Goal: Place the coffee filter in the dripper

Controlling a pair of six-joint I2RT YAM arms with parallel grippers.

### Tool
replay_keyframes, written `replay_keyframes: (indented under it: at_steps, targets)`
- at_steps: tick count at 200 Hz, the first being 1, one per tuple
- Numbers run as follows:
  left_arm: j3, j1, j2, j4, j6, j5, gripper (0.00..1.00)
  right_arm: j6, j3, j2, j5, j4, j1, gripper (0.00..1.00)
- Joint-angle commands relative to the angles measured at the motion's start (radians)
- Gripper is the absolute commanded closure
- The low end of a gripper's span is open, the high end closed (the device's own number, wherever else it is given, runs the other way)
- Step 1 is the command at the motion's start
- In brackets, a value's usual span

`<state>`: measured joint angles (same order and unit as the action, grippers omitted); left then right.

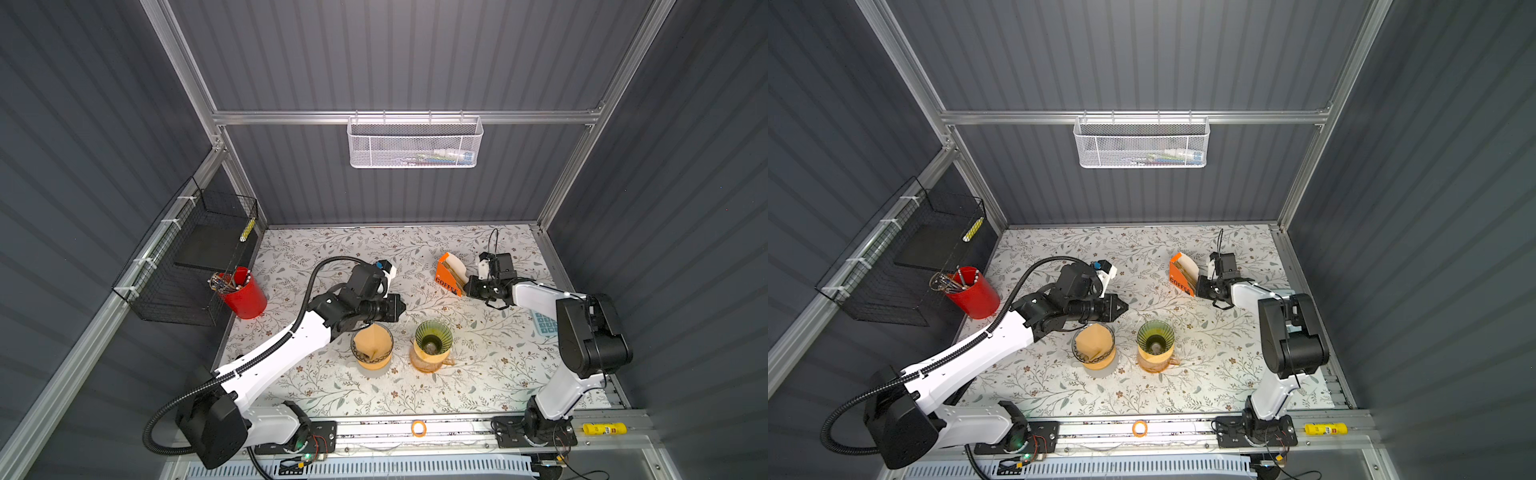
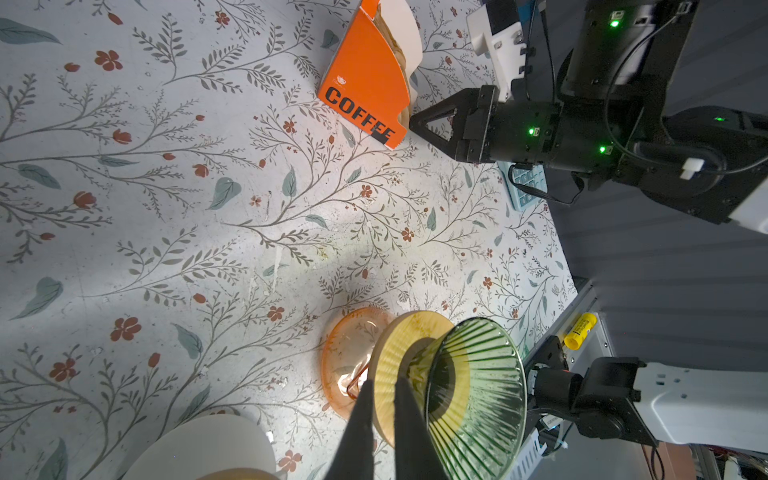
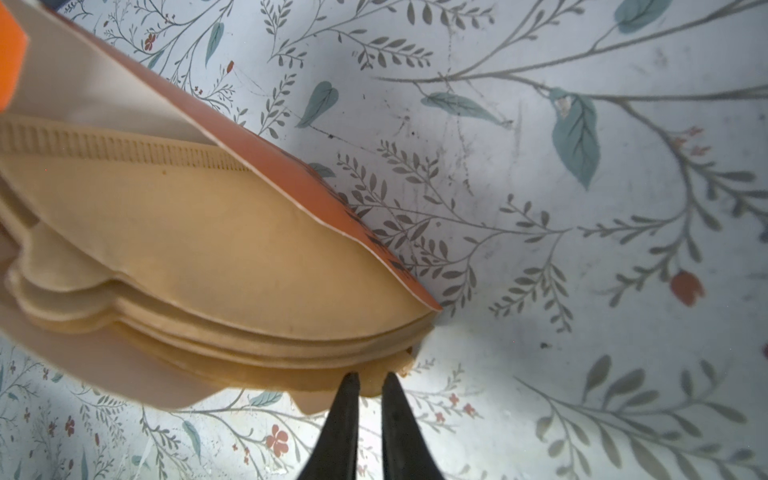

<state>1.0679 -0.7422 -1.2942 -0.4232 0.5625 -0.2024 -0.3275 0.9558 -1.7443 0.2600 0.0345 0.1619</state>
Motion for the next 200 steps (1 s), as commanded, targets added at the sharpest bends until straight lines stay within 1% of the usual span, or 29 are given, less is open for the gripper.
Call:
replay_keyframes:
  at_steps: [1, 18, 45, 68, 126, 140, 148, 153, 169, 200]
  targets:
    - [-0.016, 0.006, 0.033, 0.005, 0.013, -0.008, 0.87, 0.013, 0.023, -0.022, -0.012, 0.026, 0.007, 0.89]
    - [-0.016, 0.007, 0.033, 0.004, 0.013, -0.008, 0.87, 0.013, 0.026, -0.022, -0.014, 0.03, 0.008, 0.91]
    - [-0.016, 0.006, 0.033, 0.005, 0.014, -0.009, 0.87, 0.016, 0.025, -0.018, -0.02, 0.034, 0.01, 0.91]
    - [-0.016, 0.006, 0.033, 0.005, 0.013, -0.009, 0.87, 0.021, 0.026, -0.016, -0.025, 0.04, 0.011, 1.0]
    - [-0.02, 0.006, 0.033, 0.007, 0.014, -0.011, 0.87, 0.016, -0.003, 0.036, -0.034, 0.053, 0.011, 1.0]
    - [-0.021, 0.006, 0.035, 0.006, 0.014, -0.011, 0.87, 0.018, -0.012, 0.05, -0.033, 0.052, 0.01, 0.92]
    - [-0.023, 0.006, 0.036, 0.006, 0.016, -0.011, 0.87, 0.02, -0.015, 0.055, -0.034, 0.053, 0.01, 0.83]
    - [-0.023, 0.006, 0.037, 0.007, 0.016, -0.01, 0.87, 0.021, -0.015, 0.057, -0.034, 0.055, 0.01, 0.8]
    - [-0.026, 0.006, 0.04, 0.008, 0.017, -0.012, 0.87, 0.027, -0.012, 0.056, -0.035, 0.064, 0.01, 0.76]
    - [-0.032, 0.006, 0.047, 0.01, 0.021, -0.01, 0.87, 0.036, -0.003, 0.048, -0.031, 0.068, 0.011, 0.76]
